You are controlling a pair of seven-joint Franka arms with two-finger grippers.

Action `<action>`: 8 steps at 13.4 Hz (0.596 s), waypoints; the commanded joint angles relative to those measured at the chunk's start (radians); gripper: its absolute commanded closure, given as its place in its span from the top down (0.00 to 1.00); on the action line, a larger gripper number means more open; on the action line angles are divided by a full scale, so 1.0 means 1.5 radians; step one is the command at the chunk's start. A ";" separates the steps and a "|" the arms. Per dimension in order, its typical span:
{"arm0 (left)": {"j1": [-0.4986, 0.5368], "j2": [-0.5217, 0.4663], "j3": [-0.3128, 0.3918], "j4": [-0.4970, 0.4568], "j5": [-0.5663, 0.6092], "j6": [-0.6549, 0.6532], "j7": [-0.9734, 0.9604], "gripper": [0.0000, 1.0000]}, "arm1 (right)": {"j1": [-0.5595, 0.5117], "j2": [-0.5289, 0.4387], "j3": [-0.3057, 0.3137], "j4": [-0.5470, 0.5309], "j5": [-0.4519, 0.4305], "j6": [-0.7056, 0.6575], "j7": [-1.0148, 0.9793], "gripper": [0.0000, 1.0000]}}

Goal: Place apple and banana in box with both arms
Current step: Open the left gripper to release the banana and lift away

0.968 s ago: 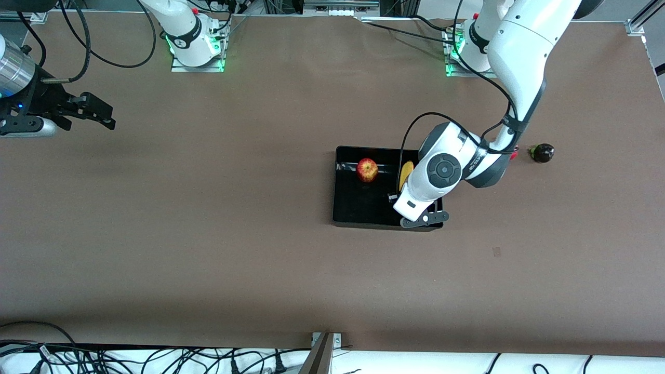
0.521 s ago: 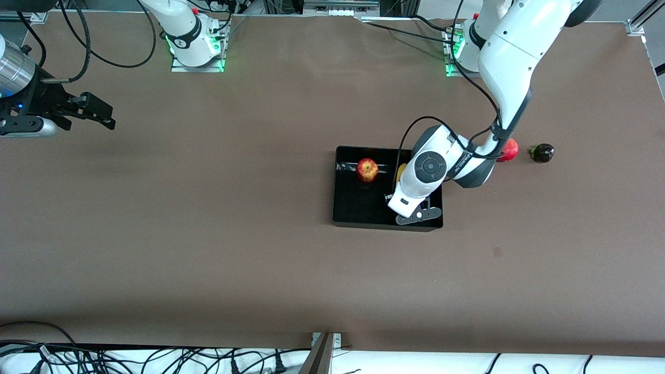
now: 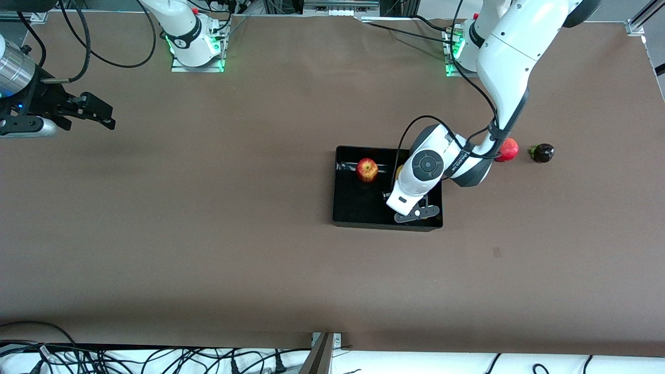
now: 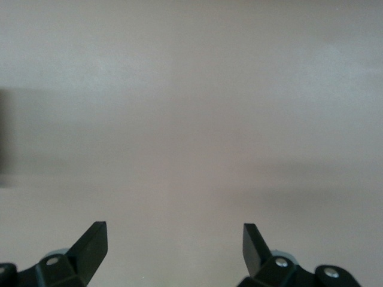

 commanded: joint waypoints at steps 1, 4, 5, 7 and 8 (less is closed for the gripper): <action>-0.001 -0.024 -0.002 -0.006 0.014 -0.028 -0.014 1.00 | -0.011 0.004 0.009 0.013 -0.008 -0.012 -0.002 1.00; -0.001 -0.060 -0.003 -0.002 0.012 -0.087 -0.009 1.00 | -0.011 0.004 0.009 0.013 -0.008 -0.012 -0.002 1.00; 0.000 -0.075 -0.006 0.008 0.007 -0.126 -0.007 1.00 | -0.011 0.004 0.009 0.013 -0.008 -0.012 -0.002 1.00; 0.002 -0.117 -0.010 0.036 -0.031 -0.219 0.034 1.00 | -0.011 0.004 0.009 0.013 -0.008 -0.012 -0.002 1.00; 0.006 -0.142 -0.006 0.052 -0.065 -0.265 0.078 1.00 | -0.011 0.004 0.009 0.012 -0.008 -0.012 -0.002 1.00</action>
